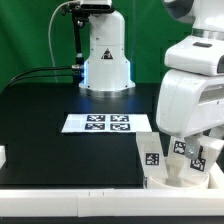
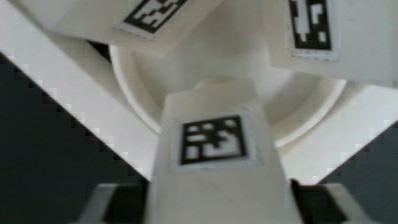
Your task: Assemble stool
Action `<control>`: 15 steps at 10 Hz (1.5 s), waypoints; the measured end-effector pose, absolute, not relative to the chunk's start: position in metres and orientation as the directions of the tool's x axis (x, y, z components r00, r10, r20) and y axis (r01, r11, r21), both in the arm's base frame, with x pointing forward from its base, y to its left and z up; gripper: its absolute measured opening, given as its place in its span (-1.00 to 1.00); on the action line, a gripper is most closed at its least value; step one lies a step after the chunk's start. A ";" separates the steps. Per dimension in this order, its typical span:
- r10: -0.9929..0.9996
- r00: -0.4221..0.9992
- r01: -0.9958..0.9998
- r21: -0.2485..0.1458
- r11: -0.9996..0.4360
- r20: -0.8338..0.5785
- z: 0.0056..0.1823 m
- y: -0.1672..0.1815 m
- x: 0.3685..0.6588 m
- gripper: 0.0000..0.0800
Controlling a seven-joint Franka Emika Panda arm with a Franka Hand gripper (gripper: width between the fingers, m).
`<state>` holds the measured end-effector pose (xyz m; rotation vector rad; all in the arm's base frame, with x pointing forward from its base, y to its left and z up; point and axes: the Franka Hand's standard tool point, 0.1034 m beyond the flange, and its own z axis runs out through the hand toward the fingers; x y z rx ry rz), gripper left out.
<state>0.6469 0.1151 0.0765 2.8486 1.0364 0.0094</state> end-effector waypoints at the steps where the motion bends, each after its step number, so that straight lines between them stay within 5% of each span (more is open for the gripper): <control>1: 0.574 0.819 0.572 0.108 -0.813 -0.022 0.076 0.115 0.647 -0.16; 5: 0.105 0.993 0.101 0.089 -0.991 0.045 0.076 0.107 0.650 -0.16; 7: -0.250 0.968 -0.252 0.046 -0.967 0.036 0.076 0.110 0.647 -0.16; 10: -0.425 0.904 -0.426 0.038 -0.904 0.044 0.076 0.111 0.646 -0.16; 12: -0.706 0.707 -0.707 0.013 -0.707 0.044 0.074 0.111 0.644 -0.16; 13: -0.868 0.496 -0.867 -0.039 -0.496 0.008 0.073 0.107 0.642 -0.16; 15: -0.946 0.323 -0.945 -0.047 -0.322 -0.013 0.072 0.105 0.641 -0.16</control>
Offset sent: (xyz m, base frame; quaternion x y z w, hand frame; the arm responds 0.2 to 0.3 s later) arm 0.0162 -0.0207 -0.0004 0.0035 0.0598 0.2885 0.9556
